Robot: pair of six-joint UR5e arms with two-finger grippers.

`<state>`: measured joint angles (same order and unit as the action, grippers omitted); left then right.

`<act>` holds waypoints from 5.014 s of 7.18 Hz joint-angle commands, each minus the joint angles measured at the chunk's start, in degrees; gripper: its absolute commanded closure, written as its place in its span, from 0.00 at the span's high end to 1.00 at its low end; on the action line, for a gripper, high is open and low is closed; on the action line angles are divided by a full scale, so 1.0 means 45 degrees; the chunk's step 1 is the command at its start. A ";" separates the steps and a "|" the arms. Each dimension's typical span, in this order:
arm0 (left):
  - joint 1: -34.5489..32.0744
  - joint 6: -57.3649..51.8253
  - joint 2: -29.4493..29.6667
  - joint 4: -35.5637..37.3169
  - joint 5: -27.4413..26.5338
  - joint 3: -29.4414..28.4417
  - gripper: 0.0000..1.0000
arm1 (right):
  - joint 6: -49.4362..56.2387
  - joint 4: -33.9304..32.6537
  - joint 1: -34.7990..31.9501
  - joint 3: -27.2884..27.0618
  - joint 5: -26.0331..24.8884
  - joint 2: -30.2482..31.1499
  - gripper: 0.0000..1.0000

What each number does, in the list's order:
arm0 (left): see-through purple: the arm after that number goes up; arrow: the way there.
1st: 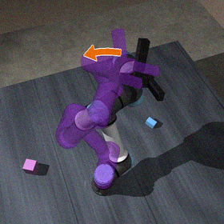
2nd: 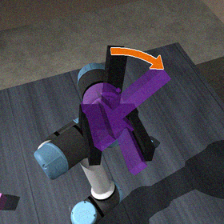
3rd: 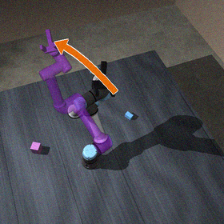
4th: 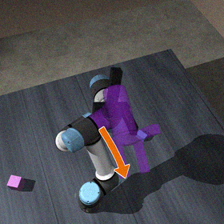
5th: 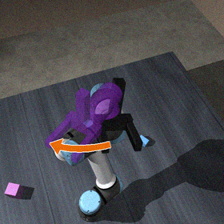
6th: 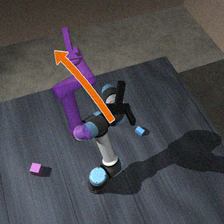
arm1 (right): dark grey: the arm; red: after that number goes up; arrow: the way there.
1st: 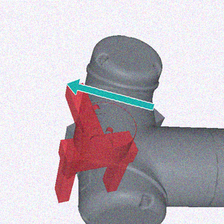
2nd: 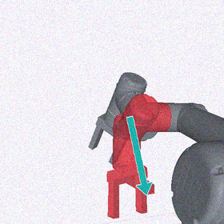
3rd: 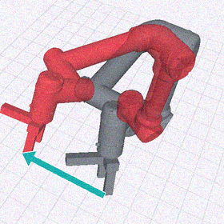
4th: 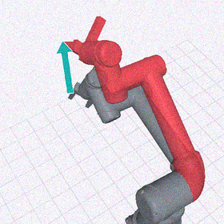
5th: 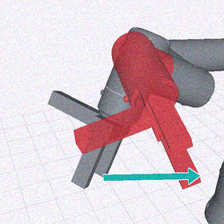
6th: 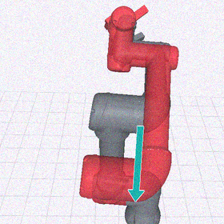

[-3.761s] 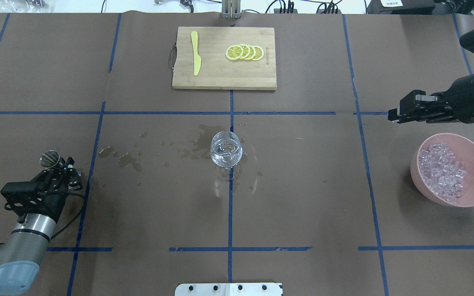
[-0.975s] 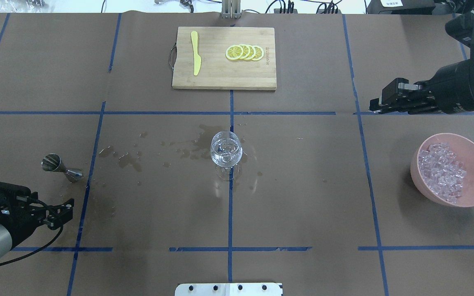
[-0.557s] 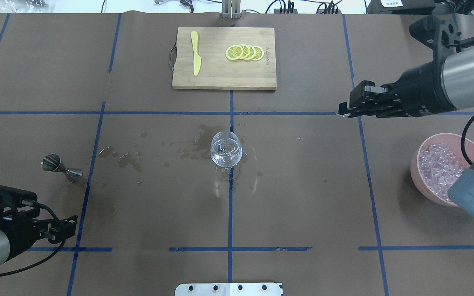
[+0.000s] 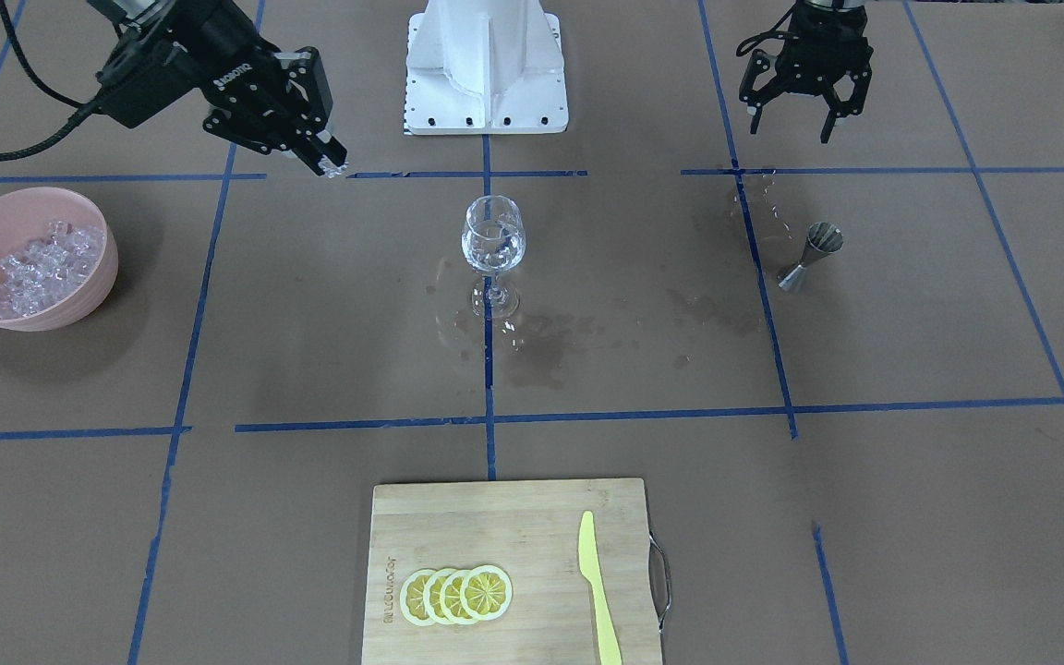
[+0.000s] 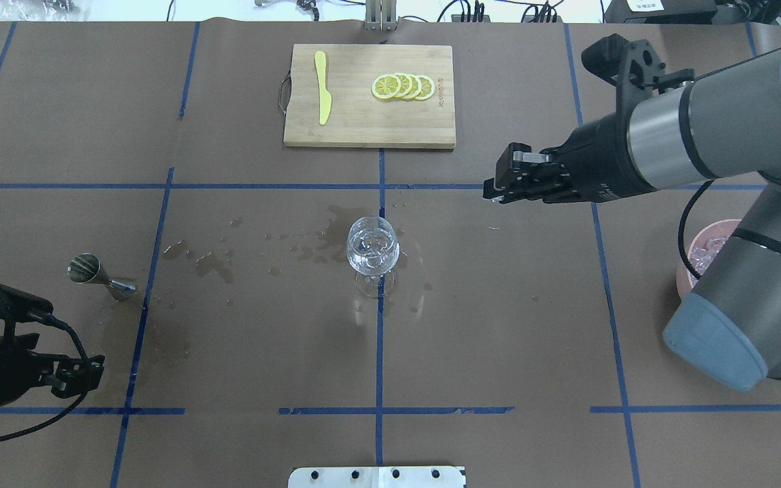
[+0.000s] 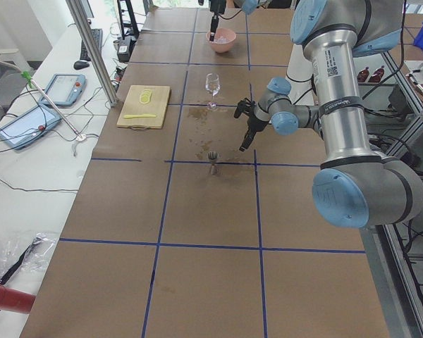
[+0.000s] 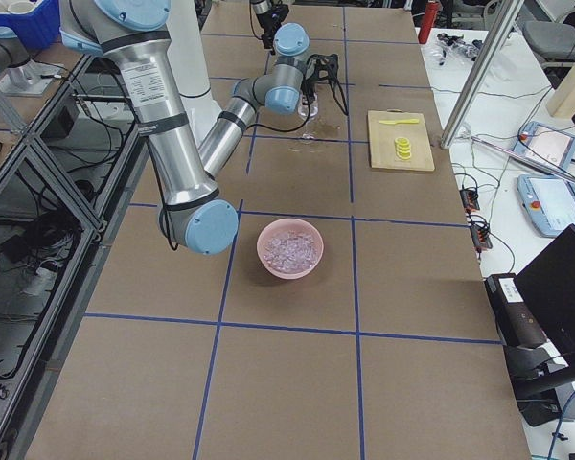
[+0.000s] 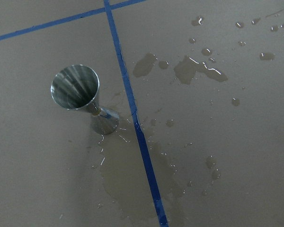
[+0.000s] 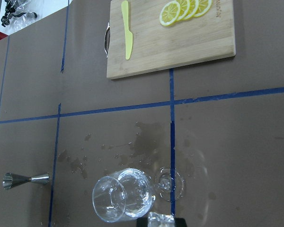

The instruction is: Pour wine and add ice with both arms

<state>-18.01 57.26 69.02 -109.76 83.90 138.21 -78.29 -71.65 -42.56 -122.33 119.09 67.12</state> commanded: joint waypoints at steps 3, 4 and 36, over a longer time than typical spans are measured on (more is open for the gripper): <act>-0.3781 -0.4260 0.0248 0.0193 0.2465 -0.0067 1.00 | -0.0044 -0.0583 0.1118 0.1285 -0.1133 -0.1653 0.00; -0.4370 -0.5060 0.0230 0.0212 0.2547 -0.0068 1.00 | -0.0025 -0.0602 0.1273 0.1673 -0.1308 -0.2001 0.00; -1.6076 -1.4892 0.4411 0.4900 1.1103 -0.6943 1.00 | 2.1944 -0.9275 -0.9969 0.5223 0.3182 0.2897 1.00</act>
<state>-90.30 -9.50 89.49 -87.69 133.98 106.98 15.46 -113.90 -82.87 -104.37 131.51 79.55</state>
